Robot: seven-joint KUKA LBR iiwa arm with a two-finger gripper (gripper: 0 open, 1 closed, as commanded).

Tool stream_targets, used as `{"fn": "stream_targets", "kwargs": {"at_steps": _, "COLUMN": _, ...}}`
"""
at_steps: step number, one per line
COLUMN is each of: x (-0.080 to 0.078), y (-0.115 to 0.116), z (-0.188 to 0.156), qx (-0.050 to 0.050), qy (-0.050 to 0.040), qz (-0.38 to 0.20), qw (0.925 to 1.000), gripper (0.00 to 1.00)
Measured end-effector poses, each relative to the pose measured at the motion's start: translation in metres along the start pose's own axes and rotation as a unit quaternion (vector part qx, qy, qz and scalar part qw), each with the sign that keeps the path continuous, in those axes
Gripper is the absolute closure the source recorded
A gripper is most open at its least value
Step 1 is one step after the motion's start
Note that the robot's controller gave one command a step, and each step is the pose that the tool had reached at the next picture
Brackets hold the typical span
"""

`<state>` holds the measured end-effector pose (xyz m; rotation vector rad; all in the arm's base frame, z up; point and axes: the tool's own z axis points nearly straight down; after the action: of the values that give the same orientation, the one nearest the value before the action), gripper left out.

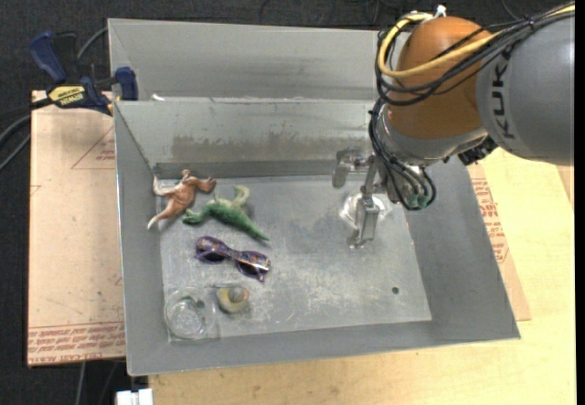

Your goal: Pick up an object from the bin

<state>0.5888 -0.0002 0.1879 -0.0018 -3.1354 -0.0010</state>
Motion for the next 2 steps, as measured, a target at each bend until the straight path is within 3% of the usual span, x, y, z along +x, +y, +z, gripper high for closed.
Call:
{"fn": "stream_targets", "kwargs": {"at_steps": 1, "x": -0.001, "y": 0.000, "z": -0.005, "qx": 0.000, "qy": -0.0038, "qz": 0.000, "qw": 1.0000, "gripper": 0.00}}
{"fn": "stream_targets", "kwargs": {"at_steps": 2, "x": -0.006, "y": 0.076, "z": 0.052, "qx": -0.002, "qy": 0.0011, "qz": 0.030, "qw": 0.9995, "gripper": 0.00}}
